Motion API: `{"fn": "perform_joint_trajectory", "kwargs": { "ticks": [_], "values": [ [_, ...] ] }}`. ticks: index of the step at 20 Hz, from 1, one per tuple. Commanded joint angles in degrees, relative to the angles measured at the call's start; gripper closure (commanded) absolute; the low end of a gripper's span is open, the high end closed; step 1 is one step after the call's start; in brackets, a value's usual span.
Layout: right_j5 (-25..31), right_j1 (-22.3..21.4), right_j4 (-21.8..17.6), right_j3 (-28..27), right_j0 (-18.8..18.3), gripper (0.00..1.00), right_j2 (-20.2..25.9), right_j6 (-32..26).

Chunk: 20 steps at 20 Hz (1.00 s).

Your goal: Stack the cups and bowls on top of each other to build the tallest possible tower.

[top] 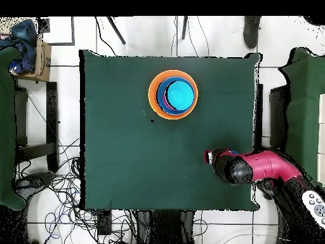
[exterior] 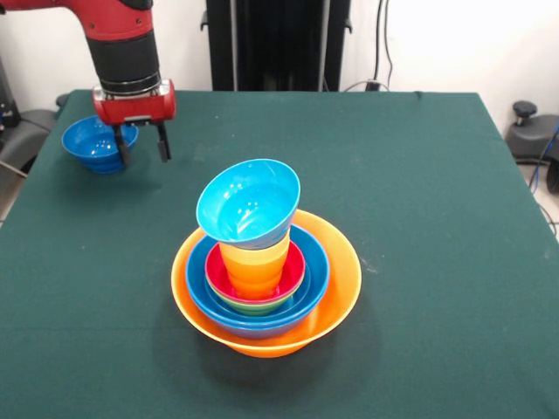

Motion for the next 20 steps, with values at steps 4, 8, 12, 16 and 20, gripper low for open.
{"fn": "perform_joint_trajectory", "kwargs": {
  "ticks": [4, 8, 12, 16, 20],
  "values": [
    [2.1, -1.4, -0.2, -0.4, 1.1, 0.00, -0.8, -11.8],
    [4.9, -4.1, 3.7, 1.4, -0.2, 0.00, 1.2, -13.9],
    [6.2, -5.9, 6.0, 2.6, -1.2, 0.00, 2.3, -15.3],
    [6.3, -6.2, 6.5, 2.8, -1.1, 0.00, 2.1, -15.7],
    [5.9, -6.1, 6.4, 3.0, -1.0, 0.00, 1.7, -15.8]
  ]
}}
